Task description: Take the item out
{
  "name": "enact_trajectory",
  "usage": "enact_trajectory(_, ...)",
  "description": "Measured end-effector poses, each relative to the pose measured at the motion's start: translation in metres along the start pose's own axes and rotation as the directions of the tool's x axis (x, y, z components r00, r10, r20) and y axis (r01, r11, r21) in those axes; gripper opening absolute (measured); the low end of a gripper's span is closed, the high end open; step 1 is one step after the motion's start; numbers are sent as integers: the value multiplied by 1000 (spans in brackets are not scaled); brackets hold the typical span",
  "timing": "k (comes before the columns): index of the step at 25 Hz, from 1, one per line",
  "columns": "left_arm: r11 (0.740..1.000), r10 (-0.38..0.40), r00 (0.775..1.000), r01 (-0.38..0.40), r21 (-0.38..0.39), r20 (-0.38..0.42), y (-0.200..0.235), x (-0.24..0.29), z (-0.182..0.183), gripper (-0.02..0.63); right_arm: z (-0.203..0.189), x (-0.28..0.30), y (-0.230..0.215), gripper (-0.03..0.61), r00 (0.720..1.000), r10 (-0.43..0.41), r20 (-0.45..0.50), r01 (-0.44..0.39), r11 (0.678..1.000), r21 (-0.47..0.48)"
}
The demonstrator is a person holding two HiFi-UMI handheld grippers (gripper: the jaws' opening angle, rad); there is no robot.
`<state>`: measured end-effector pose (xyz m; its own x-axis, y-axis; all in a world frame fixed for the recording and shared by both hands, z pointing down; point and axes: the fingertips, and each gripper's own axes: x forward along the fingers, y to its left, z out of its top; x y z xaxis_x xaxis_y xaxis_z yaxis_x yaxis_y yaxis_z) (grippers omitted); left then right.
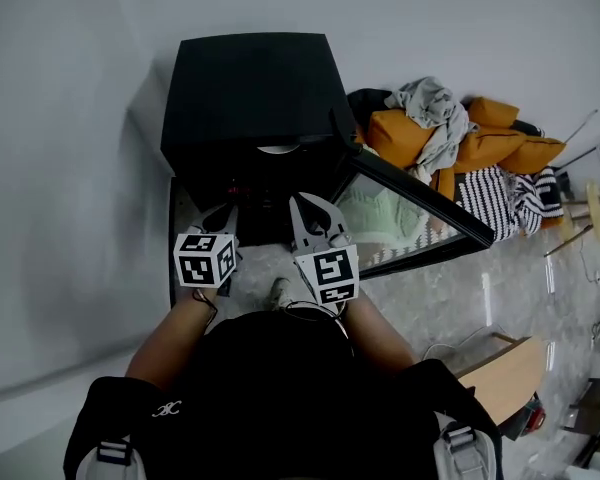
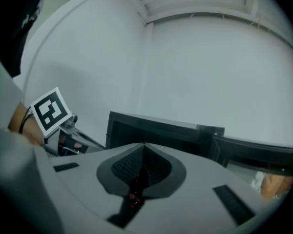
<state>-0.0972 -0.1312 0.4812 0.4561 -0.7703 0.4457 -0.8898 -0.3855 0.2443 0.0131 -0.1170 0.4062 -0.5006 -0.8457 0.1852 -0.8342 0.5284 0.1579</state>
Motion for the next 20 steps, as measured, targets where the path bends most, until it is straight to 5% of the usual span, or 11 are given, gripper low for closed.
enact_trajectory(3,998,21,1000,-20,-60,16,2,18,5,6,0,13,-3,8,999,48,0,-48,998,-31)
enact_trajectory(5,986,18,999,-12,-164,35,5,29,8,6,0,19,-5,8,997,80,0,-80,996,-29)
enact_trajectory(9,901,-3,995,44,-432,96,10,51,14,6,-3,30,-15,8,992,123,-2,-123,991,-47)
enact_trajectory(15,799,35,986,71,-598,164,17,69,18,6,-17,42,-22,8,983,181,-36,-183,980,-72)
enact_trajectory(18,707,32,975,134,-694,221,22,76,17,8,-20,46,-22,8,979,200,-43,-202,977,-63)
enact_trajectory(20,602,40,966,181,-778,255,29,82,15,8,-24,51,-22,8,976,211,-52,-214,976,-46)
